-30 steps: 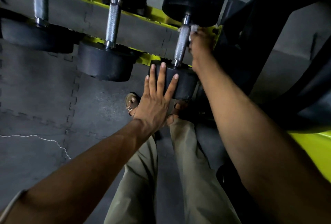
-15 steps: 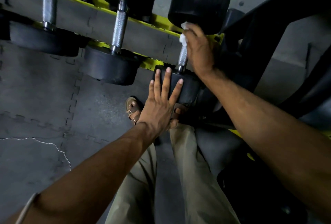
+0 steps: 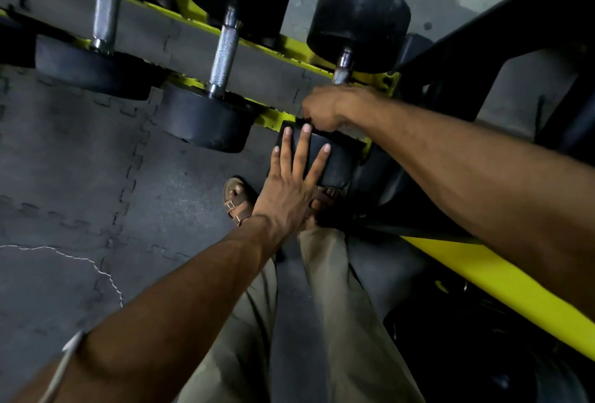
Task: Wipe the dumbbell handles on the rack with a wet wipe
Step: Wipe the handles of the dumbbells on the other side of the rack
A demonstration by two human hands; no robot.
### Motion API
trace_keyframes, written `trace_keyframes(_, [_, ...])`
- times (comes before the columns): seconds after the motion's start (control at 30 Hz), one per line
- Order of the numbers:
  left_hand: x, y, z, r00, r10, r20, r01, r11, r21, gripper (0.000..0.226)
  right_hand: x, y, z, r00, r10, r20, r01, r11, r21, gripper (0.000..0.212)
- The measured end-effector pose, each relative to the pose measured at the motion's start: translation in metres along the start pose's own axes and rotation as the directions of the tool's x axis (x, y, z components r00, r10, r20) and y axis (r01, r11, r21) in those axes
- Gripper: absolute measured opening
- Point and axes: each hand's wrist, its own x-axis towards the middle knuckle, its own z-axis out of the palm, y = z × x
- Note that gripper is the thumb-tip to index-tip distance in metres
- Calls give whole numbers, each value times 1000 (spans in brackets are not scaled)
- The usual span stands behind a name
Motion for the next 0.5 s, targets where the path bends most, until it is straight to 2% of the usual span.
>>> trace_keyframes(0.1, [0,-2,-1,1000,-13,-5,13,1000,-2,131,-12,13,5,981,-36,-191,44,998,39,16])
trace_keyframes(0.2, [-2,-1,4,1000,-15,-17,15,1000,-22,132,-26,19,40,877,-33,-479,135,974,180,15])
trace_keyframes(0.23, [-2,-1,5,1000,-11,-23,10,1000,-23,132,-28,18,56,843,19,-538,153,950,272,11])
trace_keyframes(0.3, [-2,-3,8,999,-3,-48,2,1000,-22,131,-28,12,79,778,232,-584,150,834,532,12])
trace_keyframes(0.33, [-1,-3,10,998,1,-64,-3,999,-33,131,-27,9,87,750,381,-540,115,729,675,13])
trace_keyframes(0.4, [1,-3,14,996,4,-92,-9,999,-49,130,-20,6,100,714,610,-344,6,485,874,12])
trace_keyframes(0.43, [1,-3,16,995,3,-103,-9,999,-53,130,-15,7,108,712,659,-243,-40,383,923,11])
trace_keyframes(0.5, [1,-1,17,993,2,-120,-9,999,-52,130,-7,8,117,739,669,-84,-54,183,982,12])
